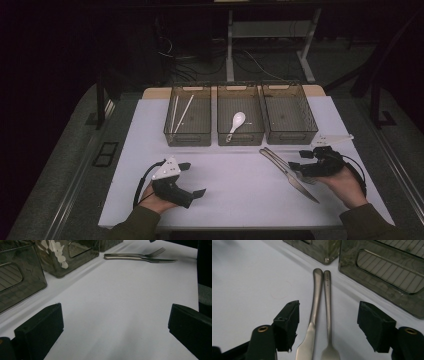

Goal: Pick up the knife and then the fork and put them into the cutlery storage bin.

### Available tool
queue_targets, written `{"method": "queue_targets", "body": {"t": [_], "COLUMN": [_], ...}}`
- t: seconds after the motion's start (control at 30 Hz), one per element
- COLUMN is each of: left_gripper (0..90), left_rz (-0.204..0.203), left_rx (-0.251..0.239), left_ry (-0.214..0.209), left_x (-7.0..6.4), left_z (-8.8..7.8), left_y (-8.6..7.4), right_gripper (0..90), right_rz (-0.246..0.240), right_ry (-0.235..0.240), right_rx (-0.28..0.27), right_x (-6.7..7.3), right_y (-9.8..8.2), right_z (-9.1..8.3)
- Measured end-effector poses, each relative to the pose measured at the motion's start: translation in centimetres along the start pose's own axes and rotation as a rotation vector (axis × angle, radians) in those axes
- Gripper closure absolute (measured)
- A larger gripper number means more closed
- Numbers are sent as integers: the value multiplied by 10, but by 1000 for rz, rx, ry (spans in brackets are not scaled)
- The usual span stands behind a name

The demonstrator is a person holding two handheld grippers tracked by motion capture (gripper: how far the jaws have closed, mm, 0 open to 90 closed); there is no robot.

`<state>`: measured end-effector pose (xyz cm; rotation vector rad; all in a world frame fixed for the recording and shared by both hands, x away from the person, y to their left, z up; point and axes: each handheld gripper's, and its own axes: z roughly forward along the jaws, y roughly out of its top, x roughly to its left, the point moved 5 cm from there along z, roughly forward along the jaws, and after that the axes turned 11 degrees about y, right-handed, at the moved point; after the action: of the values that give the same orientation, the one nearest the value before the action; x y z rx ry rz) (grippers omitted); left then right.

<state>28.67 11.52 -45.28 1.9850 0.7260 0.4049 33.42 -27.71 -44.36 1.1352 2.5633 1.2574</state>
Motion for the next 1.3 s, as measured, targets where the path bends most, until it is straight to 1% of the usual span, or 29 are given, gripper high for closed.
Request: {"method": "queue_targets", "body": {"t": [0.1,0.17,0.33,0.43,0.47,0.57,0.6,0.7,0.83,1.1,1.3], "left_gripper": [0,0,0,0,0,0,0,0,0,0,0], "left_rz": [-3,1,0,1,3,5,8,2,2,5,4], "left_rx": [-1,0,-1,0,0,-1,0,1,2,3,3], "left_ry": [-1,-2,-4,-7,-9,-10,-11,-14,-20,-23,-25], "left_x": [0,0,0,0,-1,-1,-1,-2,-2,-3,-3], "left_z": [1,1,1,1,1,1,2,2,2,2,2], "left_y": [0,0,0,0,0,0,0,0,0,0,0], "right_gripper": [390,404,455,472,479,513,522,550,605,715,759], "right_rz": [1,4,16,16,12,10,8,7,-3,-14,-23], "right_ry": [-13,-15,-14,-5,-6,-9,-11,-13,-15,-1,4], "right_rx": [38,66,115,165,175,235,247,295,327,379,407], "right_x": [-5,-7,-11,-11,-12,-12,-12,-13,-12,-11,-10], "right_y": [5,7,13,14,14,13,13,12,12,7,4], "right_z": [5,8,13,19,21,26,27,32,35,38,39]}}
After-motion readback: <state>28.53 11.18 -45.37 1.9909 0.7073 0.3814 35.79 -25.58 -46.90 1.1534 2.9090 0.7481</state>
